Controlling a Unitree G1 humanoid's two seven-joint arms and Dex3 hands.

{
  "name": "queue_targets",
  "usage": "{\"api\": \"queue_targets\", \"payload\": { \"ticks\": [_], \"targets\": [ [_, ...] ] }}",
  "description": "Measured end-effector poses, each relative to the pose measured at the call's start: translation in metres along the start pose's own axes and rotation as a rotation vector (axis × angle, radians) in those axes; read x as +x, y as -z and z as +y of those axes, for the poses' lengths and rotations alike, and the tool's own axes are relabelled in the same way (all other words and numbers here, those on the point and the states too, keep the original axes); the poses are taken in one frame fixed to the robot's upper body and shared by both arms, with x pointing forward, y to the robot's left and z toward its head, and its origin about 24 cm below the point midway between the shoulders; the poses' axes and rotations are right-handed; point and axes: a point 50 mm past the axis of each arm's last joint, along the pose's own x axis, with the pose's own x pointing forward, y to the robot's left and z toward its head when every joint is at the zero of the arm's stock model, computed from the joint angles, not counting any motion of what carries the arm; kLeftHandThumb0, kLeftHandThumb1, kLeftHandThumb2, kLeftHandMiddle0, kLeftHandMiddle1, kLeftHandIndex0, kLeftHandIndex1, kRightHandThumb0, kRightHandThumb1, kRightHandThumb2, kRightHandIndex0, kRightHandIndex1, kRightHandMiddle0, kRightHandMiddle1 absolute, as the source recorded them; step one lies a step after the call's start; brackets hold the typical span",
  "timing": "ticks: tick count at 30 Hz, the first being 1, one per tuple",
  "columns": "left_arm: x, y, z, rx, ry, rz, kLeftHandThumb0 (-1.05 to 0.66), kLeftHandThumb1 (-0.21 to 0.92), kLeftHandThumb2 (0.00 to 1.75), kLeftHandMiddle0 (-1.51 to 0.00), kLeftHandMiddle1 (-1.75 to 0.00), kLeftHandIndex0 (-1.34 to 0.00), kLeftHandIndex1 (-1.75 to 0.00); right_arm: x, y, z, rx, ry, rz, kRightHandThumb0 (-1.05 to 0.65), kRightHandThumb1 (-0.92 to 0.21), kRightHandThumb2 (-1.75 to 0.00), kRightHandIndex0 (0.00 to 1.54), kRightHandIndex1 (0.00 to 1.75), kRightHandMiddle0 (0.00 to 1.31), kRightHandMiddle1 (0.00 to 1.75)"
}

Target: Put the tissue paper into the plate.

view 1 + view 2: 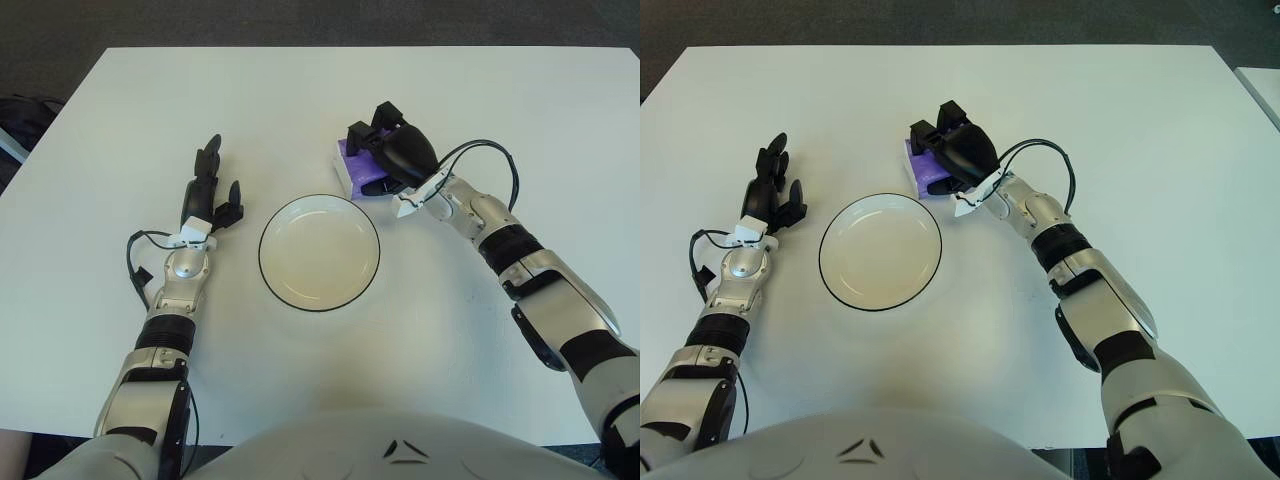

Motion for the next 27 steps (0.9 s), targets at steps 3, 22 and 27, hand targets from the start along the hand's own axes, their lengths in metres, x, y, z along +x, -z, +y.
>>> {"api": "queue_targets", "payload": {
  "ticks": [3,22,27],
  "targets": [
    [0.000,0.000,0.000,0.000,0.000,0.000,-0.71,0.92,0.86,-0.18,0.00,0.00,-0.34,0.000,-0.001,0.000,0.002,0.005,-0.004,-0.46,-0.33,-1.29,1.13,1.75,0.59,1.75],
    [0.000,0.000,0.000,0.001,0.000,0.001,-0.72,0.92,0.85,-0.18,0.00,0.00,-0.33,0.004,-0.004,-0.022,0.044,0.083,0.001,-0.46,-0.34,-1.28,1.13,1.75,0.59,1.75],
    [0.000,0.000,0.000,0.001,0.000,0.002,-0.72,0.92,0.85,-0.18,0.00,0.00,-0.33,0.006,-0.002,-0.032,0.052,0.122,0.010,-0.46,-0.34,-1.28,1.15,1.75,0.58,1.75]
  ]
}}
